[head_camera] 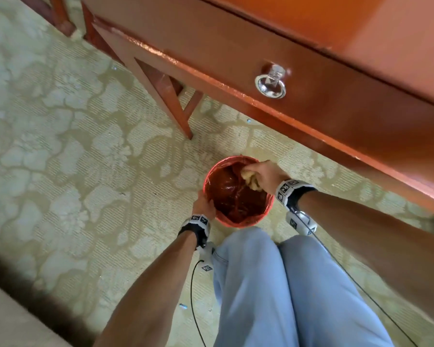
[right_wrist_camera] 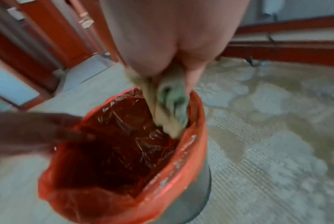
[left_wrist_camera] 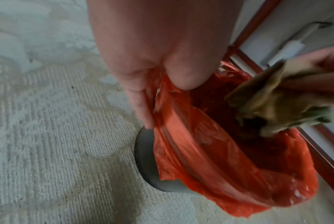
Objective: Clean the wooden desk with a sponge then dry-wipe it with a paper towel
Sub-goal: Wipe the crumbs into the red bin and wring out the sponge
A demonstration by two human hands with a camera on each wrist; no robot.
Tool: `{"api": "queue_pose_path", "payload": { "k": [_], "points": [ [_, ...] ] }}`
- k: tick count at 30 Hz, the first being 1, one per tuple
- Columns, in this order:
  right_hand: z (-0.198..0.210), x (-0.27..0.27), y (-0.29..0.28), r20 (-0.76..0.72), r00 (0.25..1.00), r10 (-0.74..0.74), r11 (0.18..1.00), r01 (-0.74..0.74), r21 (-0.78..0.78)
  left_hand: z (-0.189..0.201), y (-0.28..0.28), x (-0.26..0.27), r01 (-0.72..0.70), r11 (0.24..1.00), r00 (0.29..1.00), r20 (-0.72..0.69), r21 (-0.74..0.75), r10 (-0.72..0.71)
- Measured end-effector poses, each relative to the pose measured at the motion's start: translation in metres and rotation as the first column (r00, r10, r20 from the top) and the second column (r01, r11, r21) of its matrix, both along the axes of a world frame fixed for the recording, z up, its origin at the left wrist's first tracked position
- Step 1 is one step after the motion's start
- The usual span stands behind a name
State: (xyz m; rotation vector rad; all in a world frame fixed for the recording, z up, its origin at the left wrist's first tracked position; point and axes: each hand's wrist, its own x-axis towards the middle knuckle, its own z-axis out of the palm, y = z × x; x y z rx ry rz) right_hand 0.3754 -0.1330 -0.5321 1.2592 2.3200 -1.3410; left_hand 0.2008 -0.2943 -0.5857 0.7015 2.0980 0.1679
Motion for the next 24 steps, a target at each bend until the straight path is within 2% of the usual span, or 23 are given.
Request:
{"api": "queue_pose_path", "payload": {
  "k": [2, 3, 7, 11, 14, 18, 21, 24],
  "points": [
    [0.01, -0.002, 0.004, 0.092, 0.994, 0.051, 0.997, -0.056, 0.051, 0.0, 0.003, -0.001, -0.007, 1.0, 1.0, -0.007, -0.009, 0.007],
    [0.009, -0.002, 0.004, 0.103, 0.994, 0.038, 0.999, -0.042, 0.03, 0.002, 0.005, -0.002, -0.008, 1.0, 1.0, -0.012, -0.011, 0.008],
    [0.016, 0.006, -0.001, 0.017, 0.994, -0.112, 0.99, 0.113, -0.081, 0.016, 0.013, 0.006, -0.003, 1.0, 1.0, -0.024, -0.01, 0.003],
    [0.04, 0.017, 0.001, 0.068, 0.982, -0.176, 0.98, 0.181, -0.086, 0.043, 0.014, 0.02, -0.054, 0.998, 0.998, -0.039, 0.022, 0.055],
    [0.069, 0.026, -0.003, 0.07, 0.974, -0.215, 0.955, 0.225, -0.194, 0.076, 0.007, 0.023, -0.105, 0.994, 0.994, -0.035, 0.008, 0.105],
    [0.121, 0.04, -0.015, 0.071, 0.964, -0.257, 0.922, 0.266, -0.282, 0.132, -0.011, 0.026, -0.08, 0.995, 0.995, -0.061, -0.059, 0.076],
    [0.166, 0.056, -0.034, 0.067, 0.931, -0.358, 0.848, 0.354, -0.395, 0.193, -0.025, 0.033, -0.079, 0.995, 0.994, -0.083, -0.068, 0.073],
    [0.24, 0.071, -0.052, 0.09, 0.851, -0.517, 0.706, 0.484, -0.517, 0.258, -0.033, 0.039, -0.051, 0.995, 0.997, -0.068, -0.08, 0.045]
  ]
}}
